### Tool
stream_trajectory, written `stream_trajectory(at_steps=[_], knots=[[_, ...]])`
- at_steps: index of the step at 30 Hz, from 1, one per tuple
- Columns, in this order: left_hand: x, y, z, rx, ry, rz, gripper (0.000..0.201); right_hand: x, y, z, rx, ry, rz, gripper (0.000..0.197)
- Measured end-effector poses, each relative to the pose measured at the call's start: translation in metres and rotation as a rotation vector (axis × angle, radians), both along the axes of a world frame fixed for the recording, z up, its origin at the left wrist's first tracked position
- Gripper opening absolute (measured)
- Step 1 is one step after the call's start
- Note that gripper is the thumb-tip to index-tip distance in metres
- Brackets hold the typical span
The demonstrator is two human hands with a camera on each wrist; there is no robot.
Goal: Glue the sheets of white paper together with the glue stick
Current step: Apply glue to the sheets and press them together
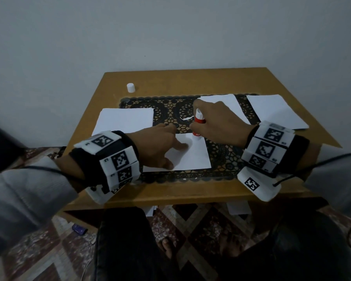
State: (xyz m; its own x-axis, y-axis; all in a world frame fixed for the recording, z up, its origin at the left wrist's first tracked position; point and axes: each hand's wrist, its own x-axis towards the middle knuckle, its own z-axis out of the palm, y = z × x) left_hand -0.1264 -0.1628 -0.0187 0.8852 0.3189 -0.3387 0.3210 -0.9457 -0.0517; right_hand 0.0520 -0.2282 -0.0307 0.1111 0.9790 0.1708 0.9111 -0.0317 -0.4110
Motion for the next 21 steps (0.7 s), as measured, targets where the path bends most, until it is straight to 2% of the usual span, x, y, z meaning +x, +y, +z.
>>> stream_trajectory(at_steps=[7, 17, 21], knots=[[0.001, 0.001, 0.0, -0.035, -0.02, 0.023, 0.069, -0.001, -0.001, 0.005, -0.052, -0.087, 0.048, 0.018], [0.002, 0.002, -0.001, -0.054, -0.026, 0.028, 0.067, -0.011, -0.034, 0.007, -0.126, -0.039, 0.092, 0.021], [0.004, 0.006, -0.001, -0.064, -0.06, 0.061, 0.058, -0.016, -0.048, 0.005, -0.135, -0.055, 0.116, 0.02]])
